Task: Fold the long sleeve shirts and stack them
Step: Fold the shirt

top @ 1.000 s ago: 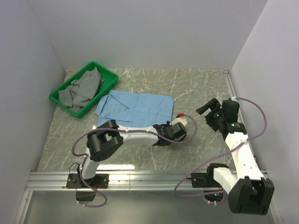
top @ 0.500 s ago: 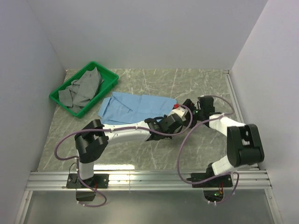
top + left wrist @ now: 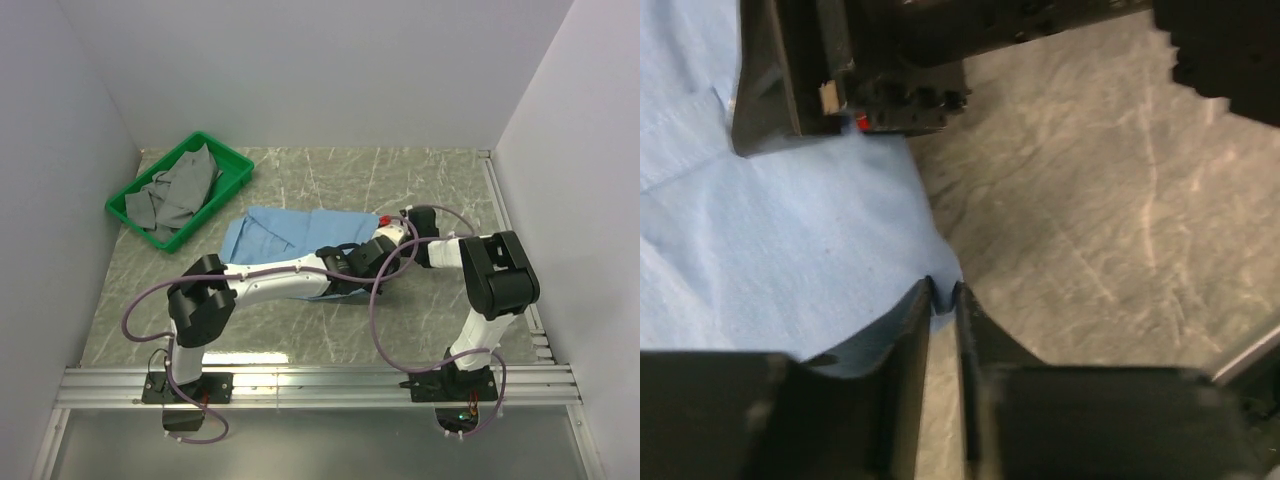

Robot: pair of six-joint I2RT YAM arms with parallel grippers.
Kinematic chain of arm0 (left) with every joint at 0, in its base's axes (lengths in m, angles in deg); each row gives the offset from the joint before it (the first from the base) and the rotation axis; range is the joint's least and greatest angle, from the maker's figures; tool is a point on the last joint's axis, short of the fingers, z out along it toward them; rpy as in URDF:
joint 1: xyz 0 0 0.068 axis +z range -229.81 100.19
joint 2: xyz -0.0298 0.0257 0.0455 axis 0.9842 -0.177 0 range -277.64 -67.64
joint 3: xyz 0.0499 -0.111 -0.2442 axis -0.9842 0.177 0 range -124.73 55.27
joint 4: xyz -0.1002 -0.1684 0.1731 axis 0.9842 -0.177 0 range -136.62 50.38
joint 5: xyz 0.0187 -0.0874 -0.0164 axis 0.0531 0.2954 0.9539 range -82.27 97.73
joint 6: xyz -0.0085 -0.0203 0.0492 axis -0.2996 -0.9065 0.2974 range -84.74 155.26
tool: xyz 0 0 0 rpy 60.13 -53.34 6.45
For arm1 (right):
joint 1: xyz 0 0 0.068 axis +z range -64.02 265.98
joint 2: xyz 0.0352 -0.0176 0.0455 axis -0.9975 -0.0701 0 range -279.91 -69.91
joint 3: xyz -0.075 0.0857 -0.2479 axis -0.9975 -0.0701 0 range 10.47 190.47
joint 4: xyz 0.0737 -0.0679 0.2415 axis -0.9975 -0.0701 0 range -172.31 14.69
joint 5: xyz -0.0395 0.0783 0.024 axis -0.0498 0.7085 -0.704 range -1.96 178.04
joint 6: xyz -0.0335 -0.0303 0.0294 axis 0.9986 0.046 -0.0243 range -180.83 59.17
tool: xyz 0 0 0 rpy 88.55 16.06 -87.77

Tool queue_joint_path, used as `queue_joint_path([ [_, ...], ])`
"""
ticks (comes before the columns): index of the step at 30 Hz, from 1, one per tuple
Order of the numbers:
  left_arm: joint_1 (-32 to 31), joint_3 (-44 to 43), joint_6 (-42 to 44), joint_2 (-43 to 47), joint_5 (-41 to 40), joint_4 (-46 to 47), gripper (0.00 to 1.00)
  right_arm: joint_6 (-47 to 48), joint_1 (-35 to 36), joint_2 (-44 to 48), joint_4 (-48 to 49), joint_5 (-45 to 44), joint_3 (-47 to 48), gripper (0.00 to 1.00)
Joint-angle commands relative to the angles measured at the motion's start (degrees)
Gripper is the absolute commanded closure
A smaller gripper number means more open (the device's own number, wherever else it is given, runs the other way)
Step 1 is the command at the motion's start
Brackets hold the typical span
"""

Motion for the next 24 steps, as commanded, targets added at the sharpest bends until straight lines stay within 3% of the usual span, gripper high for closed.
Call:
queue_joint_path([
  [1,-0.3,-3.8,-2.9,-0.8,3.6,1.3,0.76,5.6,0.2,-0.1,-3.2,-2.3,4.2,0.59],
  [4,-0.3,-3.4,-4.0,0.6,4.0,1.4,0.51,12.4,-0.3,0.2,-9.7,-3.5,8.0,0.85],
  [5,-0.3,-2.6,-4.3,2.1,3.6,1.5,0.37,15.6,-0.5,0.2,-12.9,-3.5,9.1,0.94],
  [6,-0.2,-2.1,-4.8,2.9,3.2,1.4,0.31,17.4,-1.0,0.1,-14.6,-3.7,10.1,1.00],
  [8,0.1,0.2,-5.5,6.3,2.1,1.5,0.19,23.2,-1.6,-0.4,-20.7,-3.9,13.8,1.00],
  [11,2.0,5.9,-7.4,12.2,2.6,2.7,0.11,30.2,-2.7,-1.1,-28.8,-5.5,18.7,1.00],
  [20,10.9,23.1,-11.5,25.1,3.5,4.3,0.09,47.9,-5.4,-7.5,-50.1,-2.5,34.2,1.00],
  [24,20.8,27.1,-13.6,29.1,1.7,2.3,0.10,51.3,-6.2,-9.0,-51.9,0.0,35.5,1.00],
])
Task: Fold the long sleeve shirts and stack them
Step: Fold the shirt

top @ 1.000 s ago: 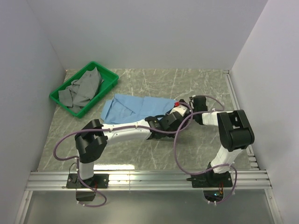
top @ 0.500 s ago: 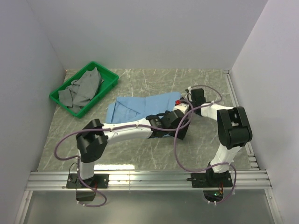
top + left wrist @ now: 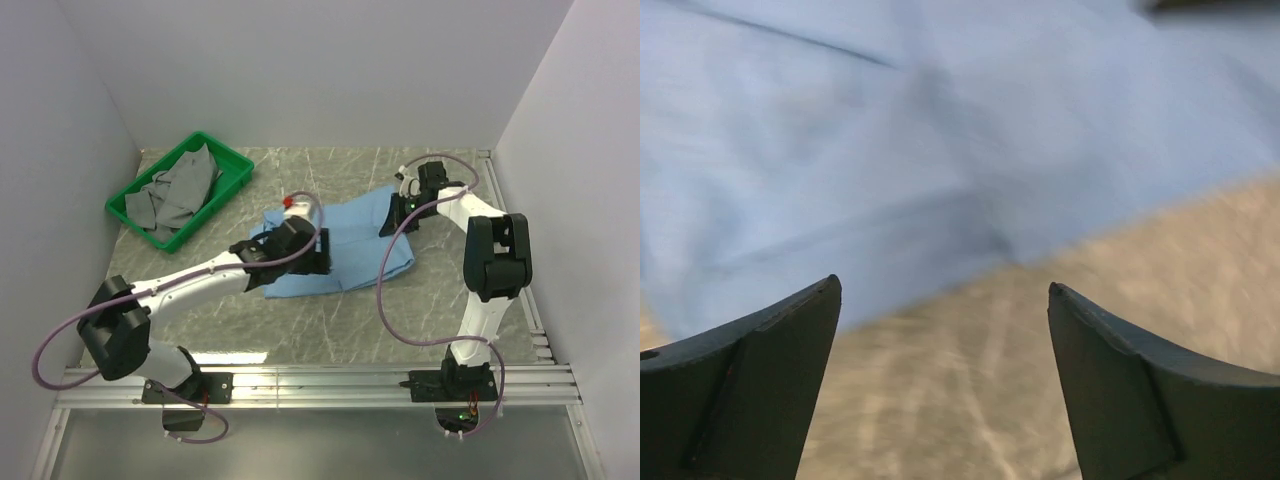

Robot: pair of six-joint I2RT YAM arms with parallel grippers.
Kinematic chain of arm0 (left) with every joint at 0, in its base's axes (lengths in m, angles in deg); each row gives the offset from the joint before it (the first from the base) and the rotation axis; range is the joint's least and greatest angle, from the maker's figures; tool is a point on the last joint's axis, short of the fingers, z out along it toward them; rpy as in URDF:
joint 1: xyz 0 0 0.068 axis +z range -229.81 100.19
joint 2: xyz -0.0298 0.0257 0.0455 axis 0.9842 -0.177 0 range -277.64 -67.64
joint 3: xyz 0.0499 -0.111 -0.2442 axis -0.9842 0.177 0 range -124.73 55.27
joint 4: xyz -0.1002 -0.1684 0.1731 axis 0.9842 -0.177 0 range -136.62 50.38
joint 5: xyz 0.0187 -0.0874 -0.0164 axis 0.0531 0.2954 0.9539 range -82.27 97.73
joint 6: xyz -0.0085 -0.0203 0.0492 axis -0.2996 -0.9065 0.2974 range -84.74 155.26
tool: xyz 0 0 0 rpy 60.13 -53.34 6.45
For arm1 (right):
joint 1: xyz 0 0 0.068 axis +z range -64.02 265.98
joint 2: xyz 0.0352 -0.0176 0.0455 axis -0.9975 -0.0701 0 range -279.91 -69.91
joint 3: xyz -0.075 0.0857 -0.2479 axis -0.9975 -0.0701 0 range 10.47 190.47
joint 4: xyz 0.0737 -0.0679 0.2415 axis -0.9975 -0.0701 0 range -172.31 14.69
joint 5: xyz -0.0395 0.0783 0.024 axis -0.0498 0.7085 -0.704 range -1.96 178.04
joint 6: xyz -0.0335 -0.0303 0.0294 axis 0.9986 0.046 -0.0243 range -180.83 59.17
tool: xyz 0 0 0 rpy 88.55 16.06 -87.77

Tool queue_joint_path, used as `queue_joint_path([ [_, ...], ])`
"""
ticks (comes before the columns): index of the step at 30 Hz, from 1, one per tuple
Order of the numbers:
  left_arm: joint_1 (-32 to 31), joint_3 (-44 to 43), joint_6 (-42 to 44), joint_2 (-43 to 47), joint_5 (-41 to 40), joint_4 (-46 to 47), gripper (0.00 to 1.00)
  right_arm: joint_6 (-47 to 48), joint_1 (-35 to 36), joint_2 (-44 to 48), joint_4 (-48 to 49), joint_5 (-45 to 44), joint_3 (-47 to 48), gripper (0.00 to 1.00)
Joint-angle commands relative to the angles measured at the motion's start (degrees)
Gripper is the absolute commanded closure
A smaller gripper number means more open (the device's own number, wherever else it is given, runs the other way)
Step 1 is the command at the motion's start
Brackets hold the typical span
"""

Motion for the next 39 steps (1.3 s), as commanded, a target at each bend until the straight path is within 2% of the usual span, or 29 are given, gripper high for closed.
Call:
queue_joint_path([
  [1,7.8,2.0,-3.3,3.5,-3.1,-1.8,0.11,6.7,-0.8,-1.0,-7.8,2.1,2.1,1.00],
  [6,22.0,1.3,-5.0,-0.8,-1.9,-6.1,0.13,6.8,-0.9,-1.1,-8.6,-0.4,2.4,1.00],
  [9,27.8,1.2,-5.3,-4.9,3.8,-6.0,0.14,6.9,-0.9,-0.5,-8.3,-0.3,2.2,1.00],
  [12,29.9,1.3,-5.4,-7.0,7.1,-5.7,0.19,6.8,-0.7,-0.3,-7.9,-1.2,1.6,1.00],
  [19,30.0,3.9,-7.2,-10.3,8.3,-7.0,0.40,6.1,-0.6,0.3,-7.4,-1.8,1.8,1.00],
  [22,30.0,6.4,-8.8,-10.3,8.8,-6.4,0.49,5.6,0.1,0.6,-8.1,-6.2,2.9,1.00],
  [28,30.0,11.5,-11.4,-9.1,11.8,-4.1,0.56,3.9,3.2,1.8,-10.1,-19.5,6.1,1.00],
  [39,27.8,15.1,-12.0,-7.8,13.8,-1.5,0.62,3.5,13.3,6.4,-12.7,-45.3,11.8,1.00],
])
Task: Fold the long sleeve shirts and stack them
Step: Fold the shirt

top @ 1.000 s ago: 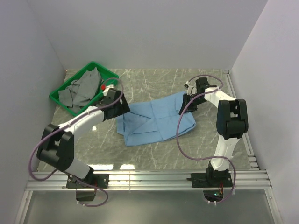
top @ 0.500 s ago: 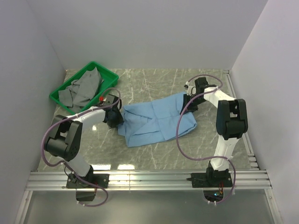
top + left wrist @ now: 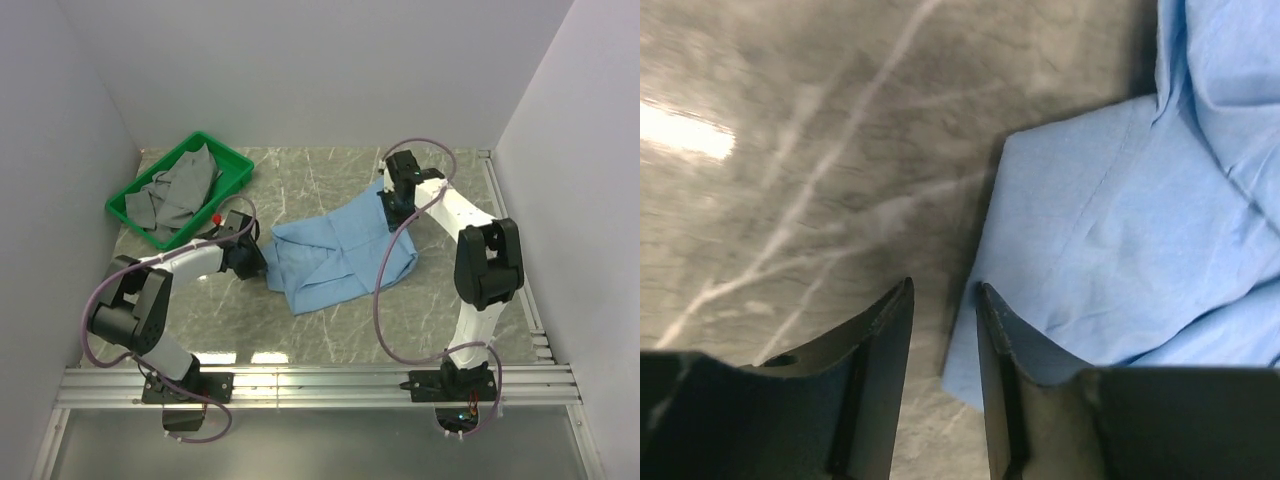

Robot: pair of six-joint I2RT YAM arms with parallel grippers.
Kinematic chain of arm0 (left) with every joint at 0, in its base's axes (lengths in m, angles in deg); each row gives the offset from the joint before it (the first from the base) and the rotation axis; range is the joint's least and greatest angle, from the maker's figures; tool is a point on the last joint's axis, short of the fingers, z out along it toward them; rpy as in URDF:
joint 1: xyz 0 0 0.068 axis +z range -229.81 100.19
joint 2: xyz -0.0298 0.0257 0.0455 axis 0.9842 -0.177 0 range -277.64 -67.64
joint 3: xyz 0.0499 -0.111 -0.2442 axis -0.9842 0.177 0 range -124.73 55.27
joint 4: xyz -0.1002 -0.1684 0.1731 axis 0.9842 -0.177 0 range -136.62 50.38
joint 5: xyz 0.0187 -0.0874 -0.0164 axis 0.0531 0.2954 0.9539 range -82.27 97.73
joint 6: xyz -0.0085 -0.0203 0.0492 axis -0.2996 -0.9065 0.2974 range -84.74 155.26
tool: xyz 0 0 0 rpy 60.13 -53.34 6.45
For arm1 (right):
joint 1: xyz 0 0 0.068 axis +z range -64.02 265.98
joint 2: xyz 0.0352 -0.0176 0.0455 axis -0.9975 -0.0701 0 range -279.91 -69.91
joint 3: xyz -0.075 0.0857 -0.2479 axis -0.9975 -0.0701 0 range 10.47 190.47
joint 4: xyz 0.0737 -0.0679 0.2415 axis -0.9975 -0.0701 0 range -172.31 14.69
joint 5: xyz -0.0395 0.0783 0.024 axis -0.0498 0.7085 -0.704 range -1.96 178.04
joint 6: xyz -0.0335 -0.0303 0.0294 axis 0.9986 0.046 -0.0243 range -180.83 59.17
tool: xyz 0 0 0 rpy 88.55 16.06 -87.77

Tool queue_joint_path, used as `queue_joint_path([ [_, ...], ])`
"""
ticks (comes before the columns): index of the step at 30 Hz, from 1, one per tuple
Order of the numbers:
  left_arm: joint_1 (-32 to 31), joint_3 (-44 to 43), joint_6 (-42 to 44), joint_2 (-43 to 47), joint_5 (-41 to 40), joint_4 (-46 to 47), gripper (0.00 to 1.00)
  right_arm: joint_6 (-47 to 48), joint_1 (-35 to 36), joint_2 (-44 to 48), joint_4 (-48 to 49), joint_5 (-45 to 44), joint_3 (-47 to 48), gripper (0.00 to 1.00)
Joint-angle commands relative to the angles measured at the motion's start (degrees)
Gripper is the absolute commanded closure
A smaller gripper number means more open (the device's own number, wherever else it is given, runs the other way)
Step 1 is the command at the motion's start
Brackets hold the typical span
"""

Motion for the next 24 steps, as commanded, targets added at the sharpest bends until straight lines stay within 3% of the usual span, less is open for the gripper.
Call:
queue_joint_path([
  [1,-1.6,2.2,-0.8,-1.6,1.8,-1.2,0.62,-0.3,3.9,4.9,-0.8,-12.9,4.2,1.00],
  [5,-2.9,1.7,-1.5,-2.4,3.4,-0.2,0.63,-2.9,9.7,4.2,-3.1,-24.9,6.7,1.00],
  [16,-3.4,1.6,-2.2,-1.8,5.2,0.9,0.66,-8.2,23.3,-1.5,-9.5,-46.6,10.4,1.00],
  [24,-3.5,2.8,-3.3,-1.6,7.2,2.4,0.69,-13.0,30.5,-8.7,-17.8,-52.0,18.4,1.00],
])
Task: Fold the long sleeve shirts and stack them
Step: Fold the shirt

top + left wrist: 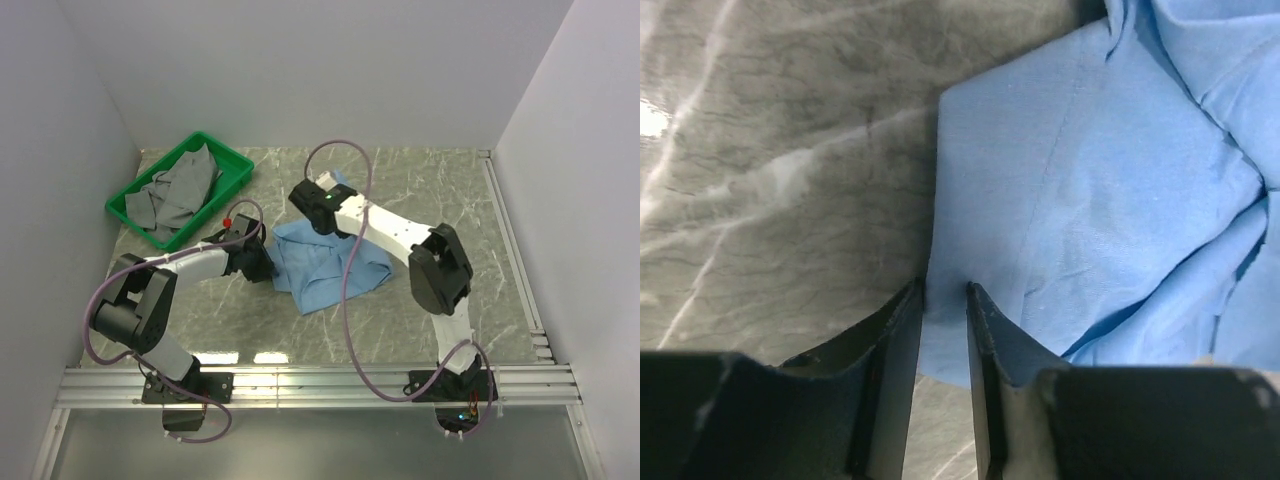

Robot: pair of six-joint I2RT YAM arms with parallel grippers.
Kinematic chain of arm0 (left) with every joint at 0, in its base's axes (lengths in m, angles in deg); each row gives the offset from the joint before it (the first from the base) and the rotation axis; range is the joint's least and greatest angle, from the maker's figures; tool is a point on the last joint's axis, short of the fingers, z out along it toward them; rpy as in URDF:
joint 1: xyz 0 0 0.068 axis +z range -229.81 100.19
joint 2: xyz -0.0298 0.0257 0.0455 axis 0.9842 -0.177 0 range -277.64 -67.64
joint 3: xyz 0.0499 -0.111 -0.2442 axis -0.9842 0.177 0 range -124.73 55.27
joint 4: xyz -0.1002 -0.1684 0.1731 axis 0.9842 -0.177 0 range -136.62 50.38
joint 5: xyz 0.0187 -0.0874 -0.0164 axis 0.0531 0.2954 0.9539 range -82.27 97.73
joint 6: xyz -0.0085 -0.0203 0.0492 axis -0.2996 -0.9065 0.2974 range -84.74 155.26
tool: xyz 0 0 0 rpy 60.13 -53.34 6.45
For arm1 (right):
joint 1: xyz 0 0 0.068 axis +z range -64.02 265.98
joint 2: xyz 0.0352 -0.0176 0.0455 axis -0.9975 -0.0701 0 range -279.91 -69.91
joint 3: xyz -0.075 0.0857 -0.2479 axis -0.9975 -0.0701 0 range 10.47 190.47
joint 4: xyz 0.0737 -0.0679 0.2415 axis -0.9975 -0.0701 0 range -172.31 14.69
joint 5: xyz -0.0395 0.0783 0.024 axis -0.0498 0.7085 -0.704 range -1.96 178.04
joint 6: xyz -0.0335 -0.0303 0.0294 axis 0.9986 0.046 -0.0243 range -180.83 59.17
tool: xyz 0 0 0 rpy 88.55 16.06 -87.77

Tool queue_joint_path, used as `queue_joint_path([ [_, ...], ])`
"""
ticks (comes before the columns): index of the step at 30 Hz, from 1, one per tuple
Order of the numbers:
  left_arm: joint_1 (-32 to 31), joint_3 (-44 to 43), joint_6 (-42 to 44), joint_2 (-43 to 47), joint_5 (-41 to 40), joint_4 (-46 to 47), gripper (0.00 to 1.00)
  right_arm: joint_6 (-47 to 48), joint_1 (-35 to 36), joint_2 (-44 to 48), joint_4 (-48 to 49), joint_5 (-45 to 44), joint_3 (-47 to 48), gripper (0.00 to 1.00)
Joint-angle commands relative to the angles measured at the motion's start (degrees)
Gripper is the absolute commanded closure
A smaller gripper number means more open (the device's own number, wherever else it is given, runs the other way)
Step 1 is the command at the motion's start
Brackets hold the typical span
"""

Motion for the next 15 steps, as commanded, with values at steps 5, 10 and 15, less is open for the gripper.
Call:
queue_joint_path([
  [5,-0.6,2.3,-1.4,-0.1,2.4,-0.5,0.72,-7.8,6.7,-5.8,-9.8,-9.0,9.8,0.99],
  [10,-0.5,3.5,-2.0,0.1,3.1,0.3,0.73,-9.1,9.0,-8.7,-11.8,-9.0,12.5,0.99],
  [15,-0.6,4.6,-3.1,0.7,3.6,0.8,0.75,-11.3,11.2,-11.1,-11.4,-5.7,13.9,0.94],
])
